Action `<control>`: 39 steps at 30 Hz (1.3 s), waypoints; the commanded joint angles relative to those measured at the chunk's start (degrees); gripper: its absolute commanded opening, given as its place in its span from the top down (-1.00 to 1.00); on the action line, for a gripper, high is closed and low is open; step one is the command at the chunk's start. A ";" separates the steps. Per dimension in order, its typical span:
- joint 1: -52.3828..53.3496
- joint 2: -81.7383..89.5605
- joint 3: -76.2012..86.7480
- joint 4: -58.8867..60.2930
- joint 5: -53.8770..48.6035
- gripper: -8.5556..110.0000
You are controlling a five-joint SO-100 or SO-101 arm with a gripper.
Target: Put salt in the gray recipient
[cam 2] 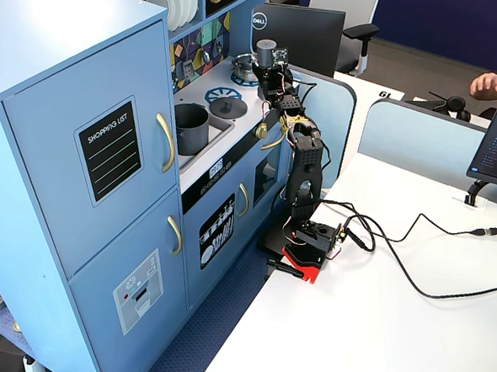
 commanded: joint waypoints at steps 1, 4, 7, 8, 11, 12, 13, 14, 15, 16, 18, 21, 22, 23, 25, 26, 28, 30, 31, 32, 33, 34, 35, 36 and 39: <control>-1.05 1.14 0.26 -2.20 0.62 0.85; -1.14 1.14 2.02 -2.37 0.26 0.85; -1.14 1.23 3.87 -3.43 -0.79 0.85; -1.14 1.23 4.39 -3.69 -1.32 0.85; -1.23 1.67 6.24 -4.92 -2.99 0.82; -1.05 1.67 6.50 -4.92 -3.60 0.75; -1.05 1.67 6.68 -4.92 -3.96 0.67; -0.88 1.76 6.94 -4.92 -4.13 0.59; -0.79 1.76 7.12 -4.83 -4.66 0.48; -0.62 1.85 7.21 -4.83 -5.10 0.36; -0.18 2.46 7.73 -4.83 -5.98 0.21; 0.26 3.25 7.82 -5.10 -5.45 0.09; 0.44 3.52 7.82 -5.27 -5.01 0.06; 0.53 3.78 7.91 -5.54 -4.48 0.02; 0.70 4.31 8.00 -5.62 -4.31 0.00; 0.97 4.83 8.17 -5.62 -4.31 -0.02; 1.58 6.42 9.05 -5.19 -4.92 -0.03; 2.46 9.58 10.90 -4.22 -5.54 -0.04; 2.99 11.51 11.87 -2.99 -5.80 -0.05; 3.60 14.06 13.18 -1.67 -5.98 -0.04; 4.31 17.05 14.94 -0.26 -5.98 -0.05; 4.92 20.65 17.14 1.67 -5.71 -0.04; 5.54 24.87 19.42 5.19 -5.36 -0.03; 6.06 29.62 21.53 10.72 -5.45 0.00; 5.80 45.62 26.98 33.84 -6.33 0.18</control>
